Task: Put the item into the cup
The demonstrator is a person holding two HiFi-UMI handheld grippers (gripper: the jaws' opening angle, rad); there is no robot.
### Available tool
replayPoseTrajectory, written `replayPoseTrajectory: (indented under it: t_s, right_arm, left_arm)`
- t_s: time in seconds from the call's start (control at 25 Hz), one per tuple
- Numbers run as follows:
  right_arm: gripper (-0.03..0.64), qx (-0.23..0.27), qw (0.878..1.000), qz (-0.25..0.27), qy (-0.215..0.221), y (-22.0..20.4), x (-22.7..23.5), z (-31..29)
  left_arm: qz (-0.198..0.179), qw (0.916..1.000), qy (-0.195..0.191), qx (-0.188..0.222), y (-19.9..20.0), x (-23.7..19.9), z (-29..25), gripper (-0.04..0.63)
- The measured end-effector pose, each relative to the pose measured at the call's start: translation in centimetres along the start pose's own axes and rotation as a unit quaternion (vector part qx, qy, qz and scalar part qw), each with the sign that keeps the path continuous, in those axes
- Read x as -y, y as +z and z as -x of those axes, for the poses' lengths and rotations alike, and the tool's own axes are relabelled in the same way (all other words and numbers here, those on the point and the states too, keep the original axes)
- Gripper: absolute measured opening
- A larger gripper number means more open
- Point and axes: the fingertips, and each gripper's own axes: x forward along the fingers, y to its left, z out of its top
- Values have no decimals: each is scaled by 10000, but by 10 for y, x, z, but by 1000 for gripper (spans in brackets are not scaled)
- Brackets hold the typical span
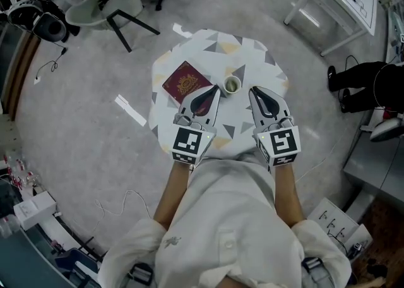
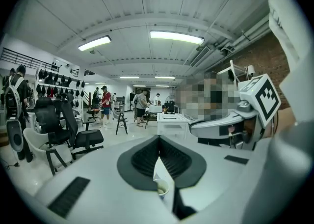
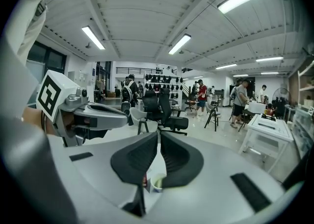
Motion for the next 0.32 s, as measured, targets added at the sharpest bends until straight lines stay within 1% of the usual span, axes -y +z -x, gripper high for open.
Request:
replayPoseTrajectory:
  t_s: [0.32]
  right_arm:
    - [25,-40,10000,-17,8,-7,7,-7]
  left_arm:
    - [78,9999,2,-97,-12,-1,-9,14]
